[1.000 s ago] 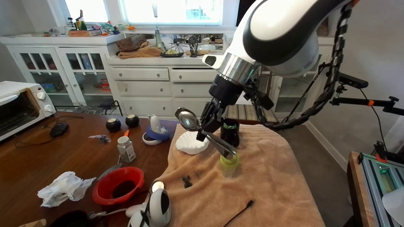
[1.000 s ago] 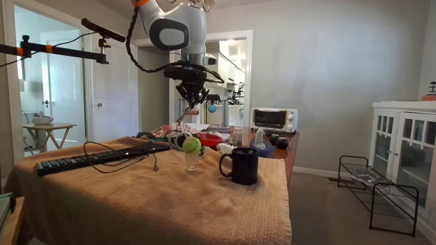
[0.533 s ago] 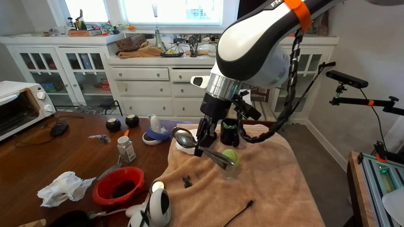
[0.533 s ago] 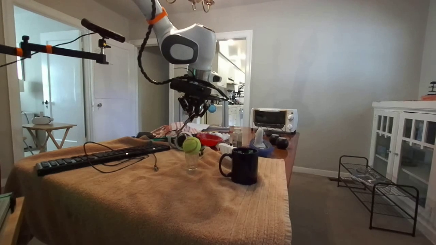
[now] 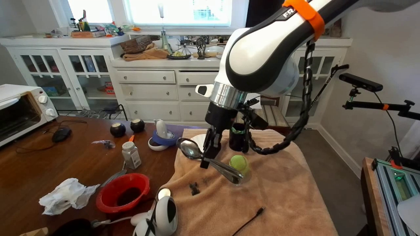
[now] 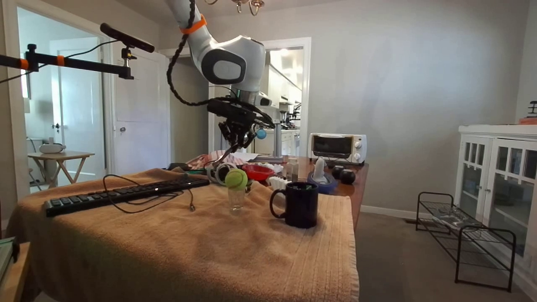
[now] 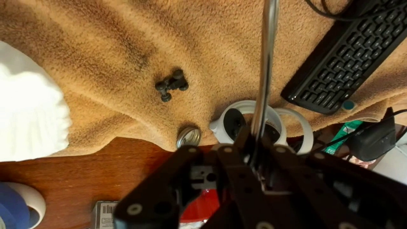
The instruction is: Remove the silver spoons from the black mug, put them on the table, remove the green packet from the black mug and put it on the white cupcake holder
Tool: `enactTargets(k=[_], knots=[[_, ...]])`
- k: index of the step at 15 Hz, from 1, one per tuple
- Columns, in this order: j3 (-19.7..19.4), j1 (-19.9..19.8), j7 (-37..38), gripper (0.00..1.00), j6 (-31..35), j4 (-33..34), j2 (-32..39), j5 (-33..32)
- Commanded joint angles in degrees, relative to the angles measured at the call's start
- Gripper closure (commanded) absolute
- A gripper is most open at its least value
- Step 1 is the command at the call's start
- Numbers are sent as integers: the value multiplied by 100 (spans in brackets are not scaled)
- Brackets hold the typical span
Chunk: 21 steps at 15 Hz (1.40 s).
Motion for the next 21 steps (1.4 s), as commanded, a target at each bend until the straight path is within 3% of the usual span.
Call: enactTargets(k=[1, 4, 8, 21], knots=[[631, -563, 1095, 98, -34, 154, 158, -953], [863, -743, 2057, 98, -118, 330, 367, -1908], [1084, -863, 2764, 98, -232, 709, 798, -2644], [1370, -948, 3088, 98, -907, 1909, 2080, -3204]])
